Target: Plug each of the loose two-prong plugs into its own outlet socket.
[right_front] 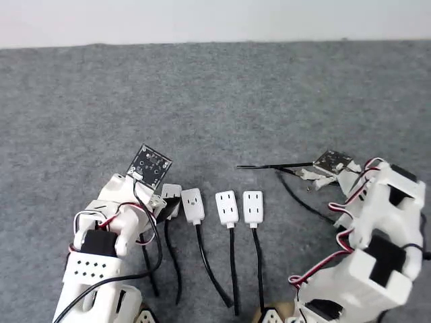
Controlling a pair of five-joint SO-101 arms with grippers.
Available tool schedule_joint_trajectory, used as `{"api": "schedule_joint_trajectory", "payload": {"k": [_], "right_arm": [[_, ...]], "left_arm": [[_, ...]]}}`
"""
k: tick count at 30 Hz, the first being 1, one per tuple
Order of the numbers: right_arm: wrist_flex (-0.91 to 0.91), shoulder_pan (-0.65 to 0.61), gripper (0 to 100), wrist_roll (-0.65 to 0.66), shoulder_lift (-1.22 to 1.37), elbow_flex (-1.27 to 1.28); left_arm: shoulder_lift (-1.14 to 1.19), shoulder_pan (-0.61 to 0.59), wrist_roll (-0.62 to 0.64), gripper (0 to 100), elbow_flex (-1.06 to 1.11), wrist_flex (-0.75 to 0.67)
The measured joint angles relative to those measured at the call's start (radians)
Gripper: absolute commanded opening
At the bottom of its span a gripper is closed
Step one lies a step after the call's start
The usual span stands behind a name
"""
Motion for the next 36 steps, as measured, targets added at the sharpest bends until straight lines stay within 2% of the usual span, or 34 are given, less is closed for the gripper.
{"api": "schedule_joint_trajectory", "payload": {"k": [10, 19, 27, 36], "right_arm": [[0.006, 0.0, 0.9, -0.009, 0.012, -0.025], [0.324, -0.052, 0.9, -0.095, -0.068, -0.256], [0.531, -0.213, 0.9, -0.253, -0.206, -0.506], [0.614, -0.539, 0.9, -0.568, -0.31, -0.793]], "left_arm": [[0.0, 0.0, 0.0, 34, 0.0, 0.0], [0.0, 0.0, 0.0, 34, 0.0, 0.0], [0.0, 0.003, -0.005, 34, 0.0, 0.0], [0.0, 0.049, -0.008, 34, 0.0, 0.0]]}}
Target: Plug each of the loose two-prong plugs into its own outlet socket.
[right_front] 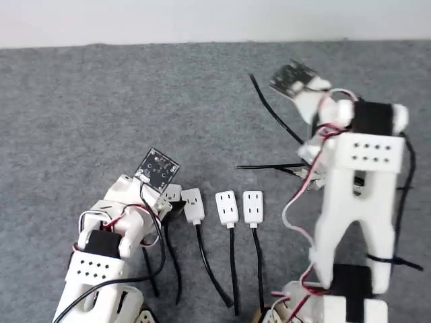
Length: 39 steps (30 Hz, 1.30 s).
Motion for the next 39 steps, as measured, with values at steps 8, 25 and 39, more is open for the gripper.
{"api": "schedule_joint_trajectory", "payload": {"k": [8, 25, 39], "right_arm": [[-0.1, -0.176, 0.9, -0.359, -0.021, -0.183], [-0.354, -0.404, 0.9, -0.713, -0.198, -0.195], [-0.302, -0.539, 0.9, -0.68, -0.358, -0.195]], "left_arm": [[0.0, 0.106, 0.0, 34, -0.181, 0.021], [0.0, 0.313, 0.017, 34, -0.485, -0.026], [0.0, 0.318, 0.229, 34, -0.652, -0.083]]}}
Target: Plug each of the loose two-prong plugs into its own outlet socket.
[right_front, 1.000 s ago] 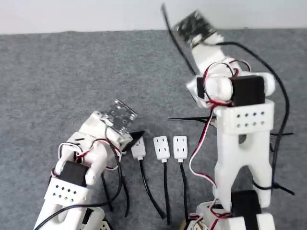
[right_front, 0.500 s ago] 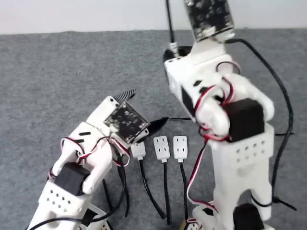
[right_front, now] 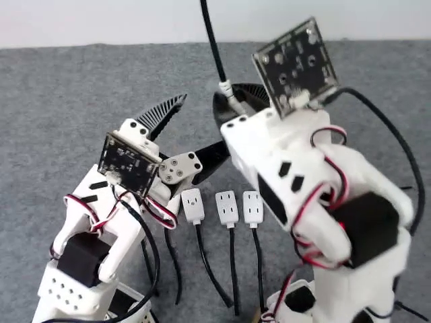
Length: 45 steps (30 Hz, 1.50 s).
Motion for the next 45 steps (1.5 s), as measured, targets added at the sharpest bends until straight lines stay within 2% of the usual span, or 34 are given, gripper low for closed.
{"api": "schedule_joint_trajectory", "payload": {"k": [8, 15, 19, 28, 42, 45], "right_arm": [[0.075, -0.095, 0.9, 0.003, -0.032, 0.0], [0.114, -0.103, 0.9, 0.003, -0.089, 0.0], [0.169, -0.104, 0.9, 0.003, -0.12, 0.0], [0.235, -0.104, 0.9, 0.003, -0.14, 0.0], [0.259, -0.106, 0.9, 0.003, -0.155, -0.002], [0.285, -0.106, 0.9, 0.025, -0.158, -0.002]], "left_arm": [[0.0, 0.005, 0.009, 34, 0.0, -0.015], [-0.009, 0.006, -0.009, 34, 0.034, -0.077], [-0.002, -0.034, -0.02, 34, 0.055, -0.106], [-0.009, -0.06, -0.021, 34, 0.055, -0.106], [0.0, -0.032, -0.025, 34, 0.196, -0.106], [0.0, -0.032, -0.058, 34, 0.249, -0.106]]}}
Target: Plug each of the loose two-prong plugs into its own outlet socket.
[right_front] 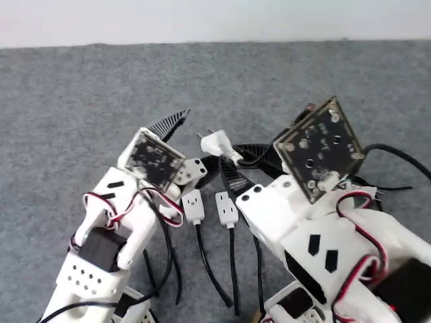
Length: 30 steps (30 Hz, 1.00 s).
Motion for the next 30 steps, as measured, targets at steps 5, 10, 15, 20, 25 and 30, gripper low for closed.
{"api": "schedule_joint_trajectory", "payload": {"k": [5, 10, 15, 20, 25, 30], "right_arm": [[0.023, 0.005, 0.9, 0.017, 0.051, 0.018], [0.02, 0.117, 0.9, 0.017, 0.155, 0.204], [0.014, 0.224, 0.9, 0.017, 0.278, 0.422], [0.008, 0.232, 0.9, 0.017, 0.414, 0.509], [-0.002, 0.232, 0.9, 0.017, 0.568, 0.519], [-0.008, 0.259, 0.9, 0.005, 0.675, 0.519]], "left_arm": [[0.0, -0.069, -0.021, 34, 0.083, 0.0], [0.0, -0.216, -0.023, 34, 0.117, 0.0], [0.0, -0.396, -0.009, 34, 0.147, 0.0], [0.0, -0.566, 0.072, 34, 0.152, 0.028], [0.0, -0.666, 0.144, 34, 0.152, 0.104], [0.002, -0.721, 0.173, 34, 0.224, 0.098]]}}
